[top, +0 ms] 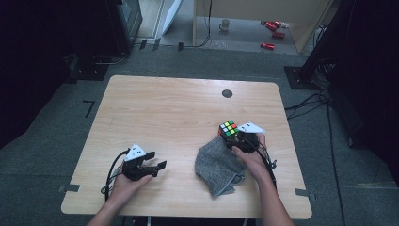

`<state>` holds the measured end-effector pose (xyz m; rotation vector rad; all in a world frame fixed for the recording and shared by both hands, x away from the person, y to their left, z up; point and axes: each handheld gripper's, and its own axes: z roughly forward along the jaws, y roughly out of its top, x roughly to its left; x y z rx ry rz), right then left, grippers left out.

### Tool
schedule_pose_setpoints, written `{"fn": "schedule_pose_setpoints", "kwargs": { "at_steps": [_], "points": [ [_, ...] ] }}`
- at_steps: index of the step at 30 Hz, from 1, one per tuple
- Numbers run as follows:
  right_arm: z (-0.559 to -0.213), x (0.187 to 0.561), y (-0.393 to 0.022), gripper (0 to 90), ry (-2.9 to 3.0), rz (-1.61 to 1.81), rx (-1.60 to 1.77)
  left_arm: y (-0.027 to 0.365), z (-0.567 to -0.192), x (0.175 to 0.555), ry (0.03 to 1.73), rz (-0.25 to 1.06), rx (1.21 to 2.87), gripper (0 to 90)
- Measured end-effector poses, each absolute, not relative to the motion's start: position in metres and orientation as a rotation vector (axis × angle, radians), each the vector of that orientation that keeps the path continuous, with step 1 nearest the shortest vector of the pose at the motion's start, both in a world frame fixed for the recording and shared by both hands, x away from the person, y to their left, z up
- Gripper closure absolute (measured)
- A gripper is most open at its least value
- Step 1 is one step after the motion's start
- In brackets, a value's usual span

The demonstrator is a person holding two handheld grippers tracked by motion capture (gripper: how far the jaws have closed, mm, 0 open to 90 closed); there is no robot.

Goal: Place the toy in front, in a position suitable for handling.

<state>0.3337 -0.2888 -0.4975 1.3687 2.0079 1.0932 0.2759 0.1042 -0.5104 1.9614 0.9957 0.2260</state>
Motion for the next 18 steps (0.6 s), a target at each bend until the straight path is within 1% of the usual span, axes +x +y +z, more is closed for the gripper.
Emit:
{"fn": "schedule_pose_setpoints", "kwargs": {
  "at_steps": [4,5,10,13,18],
  "points": [
    [-0.487,0.333,-0.287,34.5,1.972,1.152,1.372,0.104,-0.51,0.276,0.997,0.228,1.96,34.3],
    [-0.479,0.332,-0.282,34.5,1.968,1.171,1.354,0.105,-0.51,0.276,0.997,0.228,1.959,34.3],
    [-0.462,0.322,-0.254,34.5,2.014,1.227,1.257,0.107,-0.509,0.277,1.002,0.242,1.955,34.3],
    [-0.461,0.313,-0.228,34.5,2.073,1.243,1.191,0.114,-0.507,0.279,1.022,0.254,1.936,34.4],
    [-0.47,0.299,-0.189,34.5,2.177,1.278,1.115,0.131,-0.506,0.284,1.07,0.275,1.902,33.6]
  ]
}}
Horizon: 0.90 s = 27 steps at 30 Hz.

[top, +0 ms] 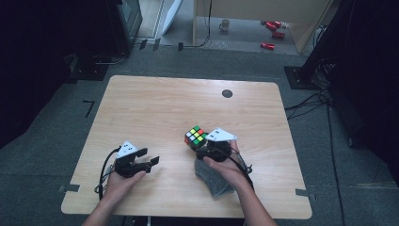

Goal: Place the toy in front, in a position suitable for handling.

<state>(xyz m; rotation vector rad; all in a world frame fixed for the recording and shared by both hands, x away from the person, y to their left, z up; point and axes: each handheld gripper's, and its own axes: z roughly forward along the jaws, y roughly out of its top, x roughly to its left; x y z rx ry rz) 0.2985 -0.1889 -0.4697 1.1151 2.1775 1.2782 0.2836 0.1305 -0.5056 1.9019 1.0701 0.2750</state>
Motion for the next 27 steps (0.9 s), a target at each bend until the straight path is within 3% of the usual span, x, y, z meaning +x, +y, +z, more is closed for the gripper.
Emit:
{"fn": "schedule_pose_setpoints", "kwargs": {
  "at_steps": [9,23,27],
  "points": [
    [-0.489,0.282,-0.149,34.5,2.318,1.251,1.009,0.147,-0.508,0.289,1.131,0.3,1.879,33.8],
    [-0.503,0.273,-0.142,33.8,2.341,1.22,0.94,0.141,-0.51,0.289,1.113,0.312,1.908,33.6],
    [-0.496,0.27,-0.148,17.2,2.339,1.272,0.93,0.142,-0.509,0.289,1.112,0.308,1.905,33.2]
  ]
}}
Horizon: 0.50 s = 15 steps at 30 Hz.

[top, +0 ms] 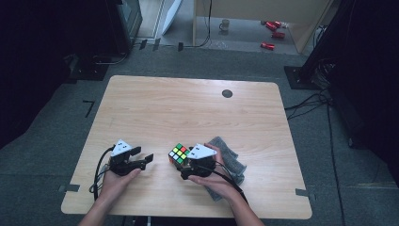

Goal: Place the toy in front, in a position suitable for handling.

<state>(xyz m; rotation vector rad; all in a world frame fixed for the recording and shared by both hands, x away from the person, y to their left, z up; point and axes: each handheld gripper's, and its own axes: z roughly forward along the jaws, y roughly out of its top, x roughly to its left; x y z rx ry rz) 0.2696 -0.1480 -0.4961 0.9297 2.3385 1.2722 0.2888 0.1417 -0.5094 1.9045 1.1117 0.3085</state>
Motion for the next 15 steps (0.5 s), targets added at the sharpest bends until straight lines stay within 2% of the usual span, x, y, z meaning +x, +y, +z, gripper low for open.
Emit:
{"fn": "schedule_pose_setpoints", "kwargs": {
  "at_steps": [2,8,15],
  "points": [
    [-0.49,0.268,-0.155,13.7,2.325,1.287,0.933,0.141,-0.509,0.288,1.109,0.308,1.907,32.6],
    [-0.479,0.263,-0.184,12.2,2.27,1.288,0.997,0.138,-0.506,0.287,1.099,0.277,1.902,28.6],
    [-0.482,0.251,-0.224,8.7,2.219,1.248,1.07,0.128,-0.498,0.281,1.056,0.268,1.89,16.4]
  ]
}}
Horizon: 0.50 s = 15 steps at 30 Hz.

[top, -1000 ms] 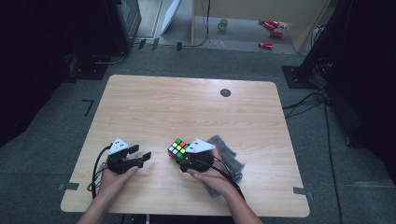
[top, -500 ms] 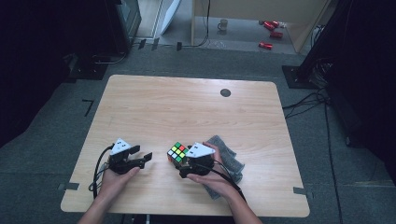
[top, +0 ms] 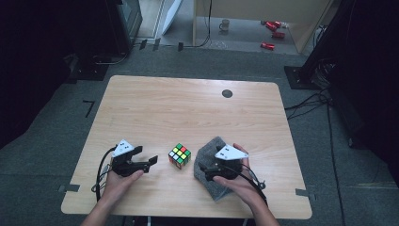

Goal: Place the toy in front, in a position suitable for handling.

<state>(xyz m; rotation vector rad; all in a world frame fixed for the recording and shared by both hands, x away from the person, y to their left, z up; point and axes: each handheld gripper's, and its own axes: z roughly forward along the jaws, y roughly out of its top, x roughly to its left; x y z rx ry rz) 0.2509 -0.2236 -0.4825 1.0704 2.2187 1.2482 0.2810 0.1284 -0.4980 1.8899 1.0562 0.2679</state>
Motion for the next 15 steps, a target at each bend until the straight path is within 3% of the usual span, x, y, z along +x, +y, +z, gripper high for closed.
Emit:
{"fn": "schedule_pose_setpoints", "kwargs": {
  "at_steps": [15],
  "points": [
    [-0.489,0.233,-0.274,5.4,2.143,1.199,1.194,0.099,-0.5,0.271,0.985,0.237,1.95,11.7]
  ]
}}
